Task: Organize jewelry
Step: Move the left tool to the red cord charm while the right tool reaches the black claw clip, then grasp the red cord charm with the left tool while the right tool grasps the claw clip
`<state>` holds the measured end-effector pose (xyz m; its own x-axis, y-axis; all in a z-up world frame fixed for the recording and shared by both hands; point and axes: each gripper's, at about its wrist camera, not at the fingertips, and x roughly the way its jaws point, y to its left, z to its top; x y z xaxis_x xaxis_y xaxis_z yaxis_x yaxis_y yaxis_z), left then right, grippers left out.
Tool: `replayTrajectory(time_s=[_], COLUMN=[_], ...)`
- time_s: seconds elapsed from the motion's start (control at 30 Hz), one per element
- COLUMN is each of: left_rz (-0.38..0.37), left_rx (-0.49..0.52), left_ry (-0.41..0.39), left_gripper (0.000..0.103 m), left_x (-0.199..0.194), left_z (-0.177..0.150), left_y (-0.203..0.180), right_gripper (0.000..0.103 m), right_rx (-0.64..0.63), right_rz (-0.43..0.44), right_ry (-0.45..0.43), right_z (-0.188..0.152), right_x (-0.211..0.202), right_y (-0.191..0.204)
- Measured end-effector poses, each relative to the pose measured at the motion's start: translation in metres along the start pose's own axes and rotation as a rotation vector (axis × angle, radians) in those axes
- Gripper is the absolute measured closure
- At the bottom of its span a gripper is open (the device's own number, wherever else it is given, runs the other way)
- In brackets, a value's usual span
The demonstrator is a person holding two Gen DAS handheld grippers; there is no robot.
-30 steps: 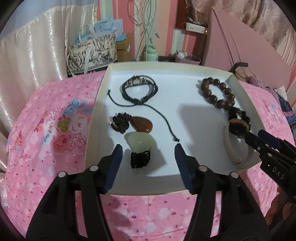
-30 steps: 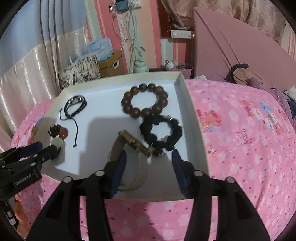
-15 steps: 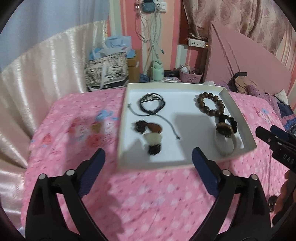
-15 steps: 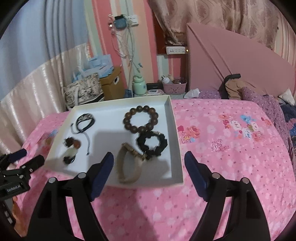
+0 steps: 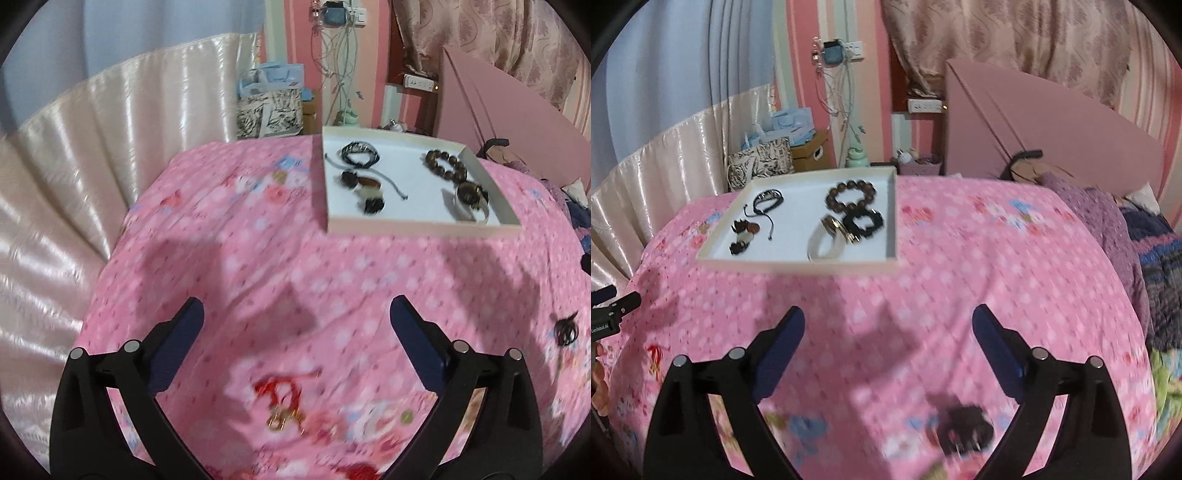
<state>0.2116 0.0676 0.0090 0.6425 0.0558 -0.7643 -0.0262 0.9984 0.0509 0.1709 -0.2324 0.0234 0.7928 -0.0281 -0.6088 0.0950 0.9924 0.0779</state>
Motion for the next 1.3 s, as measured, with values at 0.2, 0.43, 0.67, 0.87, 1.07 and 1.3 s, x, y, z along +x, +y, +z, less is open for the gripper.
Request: replayTrajectory(time_s=[0.2,0.43,0.67,0.87,1.07,1.3], left_rz=[-0.026,-0.035,-0.037,-0.011,-0.048,-0.033], left_rx=[-0.029,-0.051,-0.079,-0.073,-0.094,-0.098], left_ry=[-0.002,-0.021,0.032,0.063,0.085,0.114], left_gripper=[0.003,0.003,0.003,0.003,0.003,0.004], left_x=[-0.014,-0.026,0.004,0.024,0.035,0.046], left_z=[-0.027,-0.044,-0.057,-0.062,-0.070,-0.076], left_y=[0.012,0.023,0.025,0.026,0.033,0.035], right_gripper=[0.011,0.011,0.011,0.011,0.011,0.011], right_rx=[0.016,0.059,0.072,0.119,0.123,0.099], right_rz=[-0.061,-0.101,-0.133,-0.110,-0.143,-0.186], right_ry=[-0.012,-0.019,0.015,0.032,0.058,0.063], right_z=[-0.028,-0.049,-0.065,-0.074,-0.085,-0.096], right_x=[-0.018,-0.029,-0.010,0.010,0.025,0.032], right_y=[-0.020,-0.038,-0.041,-0.051,-0.055,-0.053])
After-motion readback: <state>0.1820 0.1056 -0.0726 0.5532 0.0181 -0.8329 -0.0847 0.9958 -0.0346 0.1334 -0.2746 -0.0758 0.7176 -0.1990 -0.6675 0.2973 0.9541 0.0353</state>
